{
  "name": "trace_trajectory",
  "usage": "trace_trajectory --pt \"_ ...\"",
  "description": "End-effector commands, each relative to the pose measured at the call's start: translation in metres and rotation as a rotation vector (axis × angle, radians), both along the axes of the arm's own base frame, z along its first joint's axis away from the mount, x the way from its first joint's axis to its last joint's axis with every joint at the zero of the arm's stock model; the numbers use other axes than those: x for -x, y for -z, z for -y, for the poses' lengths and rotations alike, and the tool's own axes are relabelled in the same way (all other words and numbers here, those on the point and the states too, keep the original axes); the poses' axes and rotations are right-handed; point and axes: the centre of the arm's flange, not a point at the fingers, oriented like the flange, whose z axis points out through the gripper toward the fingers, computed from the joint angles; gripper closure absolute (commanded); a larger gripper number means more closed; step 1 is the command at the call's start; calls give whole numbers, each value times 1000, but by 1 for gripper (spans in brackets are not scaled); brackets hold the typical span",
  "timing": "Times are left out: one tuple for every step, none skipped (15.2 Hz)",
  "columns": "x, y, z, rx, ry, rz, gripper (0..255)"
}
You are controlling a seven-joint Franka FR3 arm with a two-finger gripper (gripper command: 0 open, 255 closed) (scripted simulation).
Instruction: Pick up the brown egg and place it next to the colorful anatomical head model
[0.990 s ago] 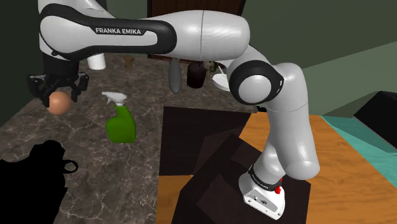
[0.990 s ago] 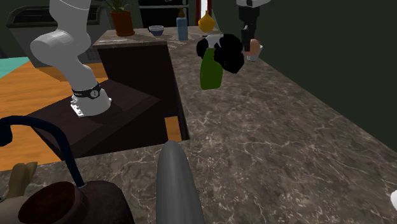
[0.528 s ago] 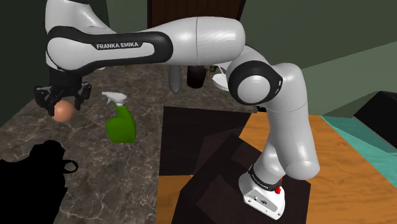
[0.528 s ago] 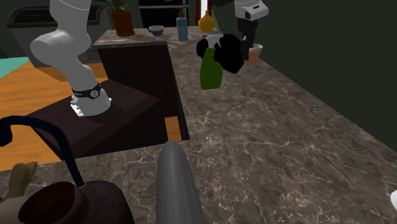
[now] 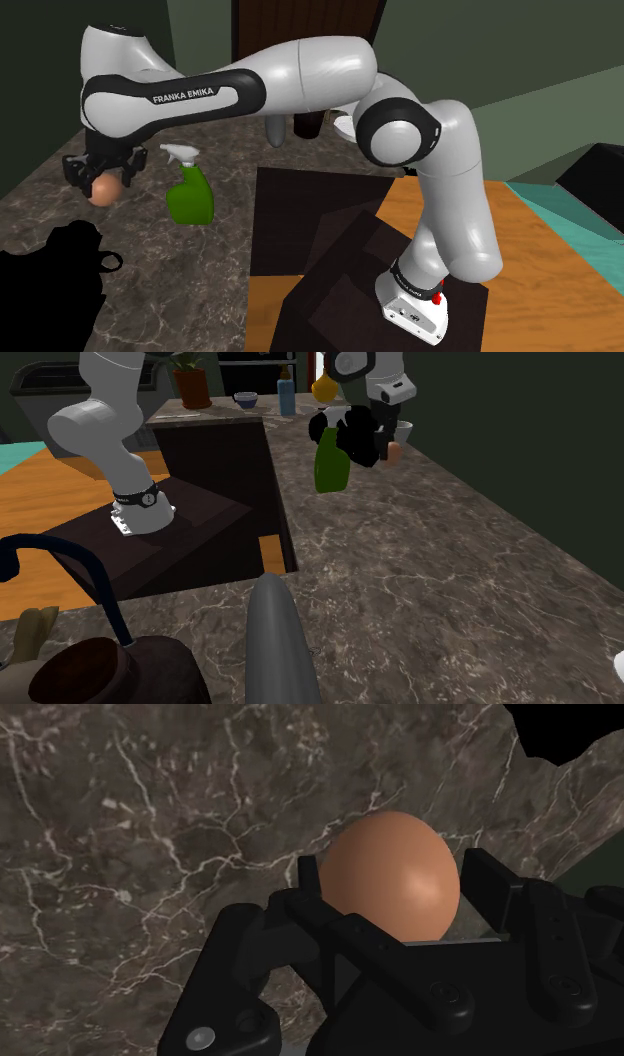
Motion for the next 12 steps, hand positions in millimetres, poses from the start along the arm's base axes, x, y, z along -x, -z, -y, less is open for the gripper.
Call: trace_trajectory --pt "-1 11 1 0 0 1 255" --pt "-1 16 1 0 0 1 255" --pt "-1 21 1 0 0 1 255" --pt "-1 27 1 0 0 1 255" --pt "-1 32 1 0 0 1 255" --pt "-1 37 1 0 0 1 255" --pt "-1 43 1 0 0 1 255" --pt "-1 48 1 0 0 1 255" --pt "-1 53 1 0 0 1 255" --pt "-1 58 1 0 0 1 255" --pt "-1 64 1 0 0 1 255" --pt "-1 64 1 0 0 1 255"
